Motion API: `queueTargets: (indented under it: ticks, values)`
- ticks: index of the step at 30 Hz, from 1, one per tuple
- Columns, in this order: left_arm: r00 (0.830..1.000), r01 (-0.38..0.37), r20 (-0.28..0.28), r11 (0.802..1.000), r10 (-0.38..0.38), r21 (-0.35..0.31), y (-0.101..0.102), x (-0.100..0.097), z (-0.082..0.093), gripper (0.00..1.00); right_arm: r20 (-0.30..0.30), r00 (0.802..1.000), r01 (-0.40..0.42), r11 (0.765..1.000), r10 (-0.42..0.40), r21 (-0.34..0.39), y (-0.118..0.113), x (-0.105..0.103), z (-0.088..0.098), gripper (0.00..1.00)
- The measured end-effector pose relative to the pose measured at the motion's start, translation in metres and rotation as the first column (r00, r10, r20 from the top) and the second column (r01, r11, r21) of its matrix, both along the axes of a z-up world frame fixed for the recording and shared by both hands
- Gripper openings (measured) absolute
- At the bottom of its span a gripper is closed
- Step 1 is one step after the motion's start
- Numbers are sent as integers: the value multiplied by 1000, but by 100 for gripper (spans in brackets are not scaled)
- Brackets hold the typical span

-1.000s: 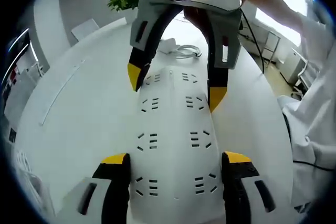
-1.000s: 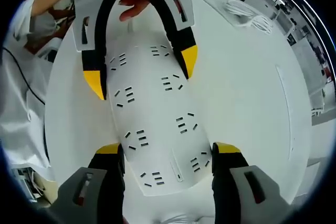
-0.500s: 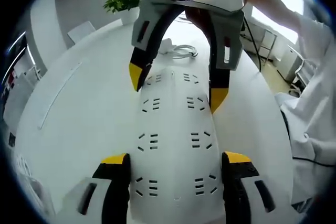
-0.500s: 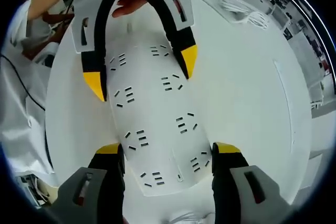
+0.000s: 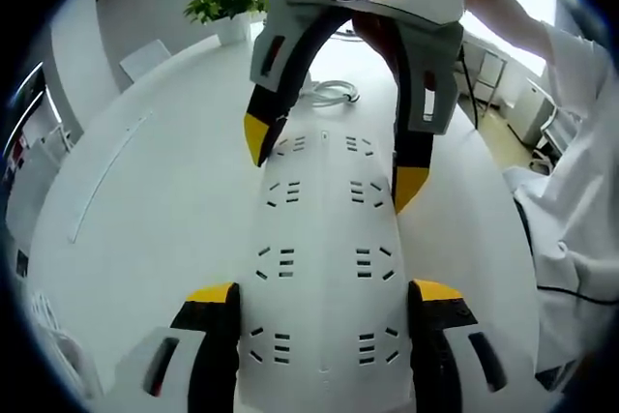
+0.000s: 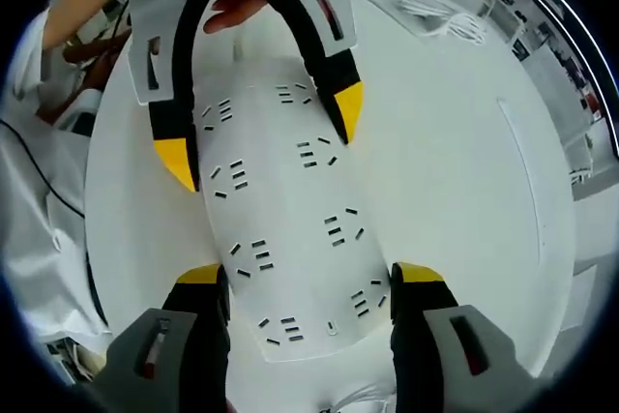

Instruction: Straighten the power strip on the desk, plug the charger into it

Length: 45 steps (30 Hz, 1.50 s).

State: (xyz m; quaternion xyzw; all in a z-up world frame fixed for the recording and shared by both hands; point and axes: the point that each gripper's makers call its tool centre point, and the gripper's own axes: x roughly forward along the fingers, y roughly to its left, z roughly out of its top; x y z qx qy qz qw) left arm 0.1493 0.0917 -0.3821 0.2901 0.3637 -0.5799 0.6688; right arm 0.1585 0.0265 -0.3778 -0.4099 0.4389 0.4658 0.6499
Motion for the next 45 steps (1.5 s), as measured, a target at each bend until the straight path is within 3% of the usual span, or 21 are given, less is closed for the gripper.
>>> queueTargets:
  ticks: [24, 34, 45]
  values:
    - [998, 58, 1, 998, -58, 5, -3, -5, 0, 72, 4, 992, 124, 992, -124, 3, -2, -11, 0, 67]
    - [998, 61, 1, 998, -61, 3, -2, -5, 0, 72, 4, 993, 121, 993, -121, 10, -2, -11, 0, 67]
    - [997, 71, 2, 997, -71, -3, -2, -5, 1, 72, 19, 993, 116, 989, -118, 91, 2, -9, 1, 69]
